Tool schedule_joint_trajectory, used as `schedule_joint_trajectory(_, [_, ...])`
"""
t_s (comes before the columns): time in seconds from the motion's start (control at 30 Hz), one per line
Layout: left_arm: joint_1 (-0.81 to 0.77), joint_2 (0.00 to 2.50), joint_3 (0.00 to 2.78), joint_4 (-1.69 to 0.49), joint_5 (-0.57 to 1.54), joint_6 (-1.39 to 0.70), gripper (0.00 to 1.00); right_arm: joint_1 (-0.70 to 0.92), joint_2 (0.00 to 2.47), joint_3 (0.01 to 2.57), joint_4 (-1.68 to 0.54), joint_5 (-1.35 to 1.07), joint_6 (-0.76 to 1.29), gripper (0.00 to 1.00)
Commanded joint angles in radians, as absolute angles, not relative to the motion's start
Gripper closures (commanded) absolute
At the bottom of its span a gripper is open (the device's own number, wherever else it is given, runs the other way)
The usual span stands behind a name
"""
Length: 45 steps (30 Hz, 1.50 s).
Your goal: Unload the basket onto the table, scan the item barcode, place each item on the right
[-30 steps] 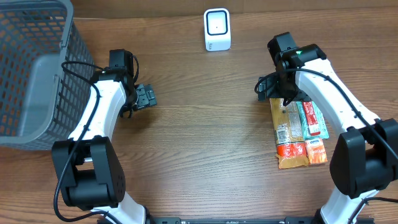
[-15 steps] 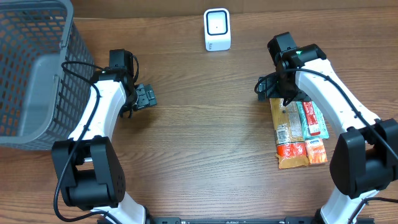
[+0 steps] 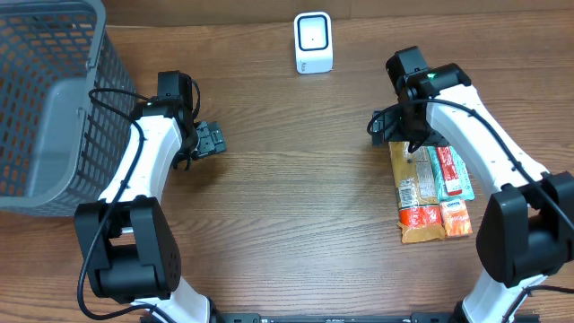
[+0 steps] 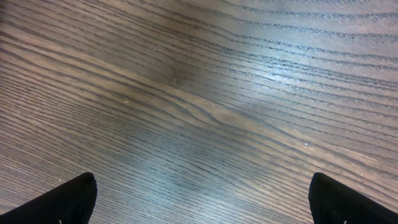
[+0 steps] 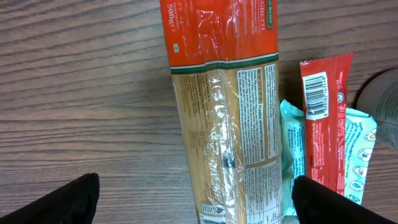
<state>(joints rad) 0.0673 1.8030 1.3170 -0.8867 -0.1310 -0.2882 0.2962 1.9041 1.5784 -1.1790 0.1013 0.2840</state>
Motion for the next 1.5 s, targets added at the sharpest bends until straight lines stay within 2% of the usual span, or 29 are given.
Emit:
schedule_joint_trajectory(0.0, [0.072, 1.799, 1.317, -0.885, -0.13, -0.284, 0.0, 0.298, 1.767, 1.589, -1.175, 0.1, 0.285, 0.0])
schedule_joint_trajectory(0.43, [0.072, 1.799, 1.317, -0.885, -0.13, -0.284, 0.0, 0.279, 1.255, 1.589, -1.176, 0.1, 0.285, 0.0])
schedule_joint_trajectory(1.0, [0.072, 1.799, 1.317, -0.885, -0.13, -0.284, 0.0, 0.279, 0.748, 1.569, -1.184, 0.125, 0.284, 0.0])
schedule_joint_trajectory(1.47, [0.072, 1.799, 1.317, -0.885, -0.13, -0.284, 0.0, 0.271, 0.355, 1.161, -1.132, 0.137, 0.281, 0.0])
